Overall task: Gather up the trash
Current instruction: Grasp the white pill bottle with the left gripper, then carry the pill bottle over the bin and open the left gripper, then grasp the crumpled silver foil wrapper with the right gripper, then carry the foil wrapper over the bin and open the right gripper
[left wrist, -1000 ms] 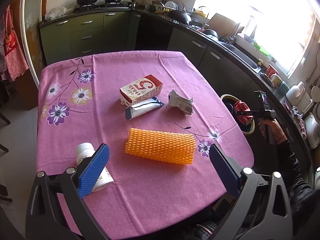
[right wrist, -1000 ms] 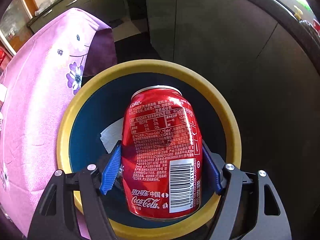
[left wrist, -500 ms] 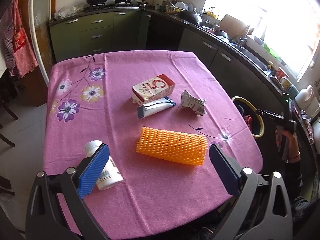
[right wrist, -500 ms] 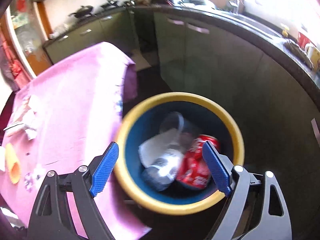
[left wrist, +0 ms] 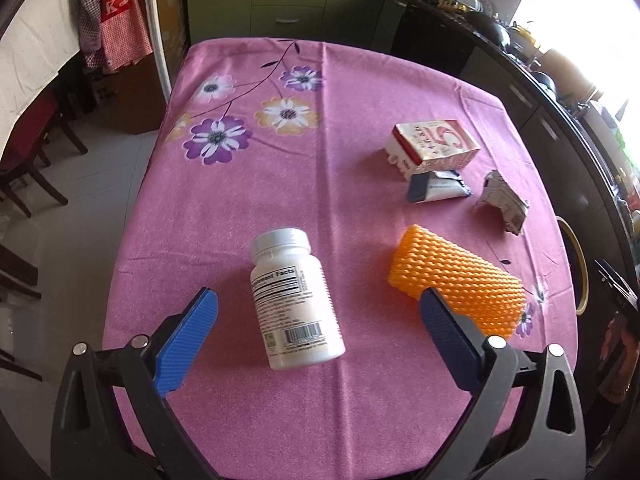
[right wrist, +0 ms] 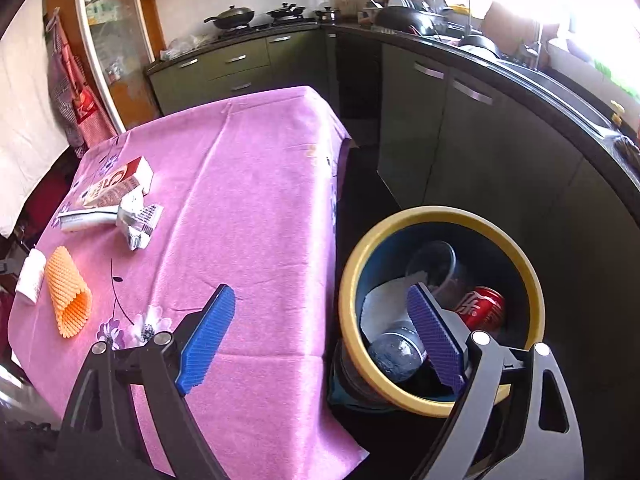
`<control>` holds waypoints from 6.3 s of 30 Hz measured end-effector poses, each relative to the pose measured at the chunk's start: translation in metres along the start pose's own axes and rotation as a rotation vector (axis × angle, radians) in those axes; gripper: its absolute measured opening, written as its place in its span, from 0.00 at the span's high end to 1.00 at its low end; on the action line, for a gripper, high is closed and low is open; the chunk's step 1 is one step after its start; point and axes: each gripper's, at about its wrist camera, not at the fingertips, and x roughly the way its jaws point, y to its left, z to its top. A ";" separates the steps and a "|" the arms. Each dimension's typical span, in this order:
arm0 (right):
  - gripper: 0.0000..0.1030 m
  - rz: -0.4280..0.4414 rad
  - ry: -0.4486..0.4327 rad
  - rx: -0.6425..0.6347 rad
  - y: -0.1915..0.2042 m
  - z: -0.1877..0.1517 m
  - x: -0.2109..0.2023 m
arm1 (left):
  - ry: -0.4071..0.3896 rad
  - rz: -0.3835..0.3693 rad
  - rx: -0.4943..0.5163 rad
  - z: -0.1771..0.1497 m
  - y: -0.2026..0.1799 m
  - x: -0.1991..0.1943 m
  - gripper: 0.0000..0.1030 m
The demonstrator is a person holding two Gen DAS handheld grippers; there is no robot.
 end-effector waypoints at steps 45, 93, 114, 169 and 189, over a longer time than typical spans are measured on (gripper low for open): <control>0.14 0.073 0.003 -0.066 0.029 0.001 -0.005 | 0.037 0.042 0.185 -0.008 -0.016 0.007 0.56; 0.14 -0.130 -0.072 0.247 -0.095 -0.077 -0.109 | -0.117 -0.578 0.772 0.024 -0.394 -0.011 0.25; 0.14 0.302 0.021 -0.216 0.122 0.013 0.013 | -0.379 -0.305 0.224 0.025 -0.057 -0.084 0.12; 0.63 0.401 0.124 -0.409 0.144 0.068 0.053 | -0.326 -0.281 0.142 0.004 -0.015 -0.071 0.12; 0.59 -0.071 0.089 0.134 -0.113 0.029 0.027 | -0.318 -0.293 0.200 0.001 -0.038 -0.075 0.12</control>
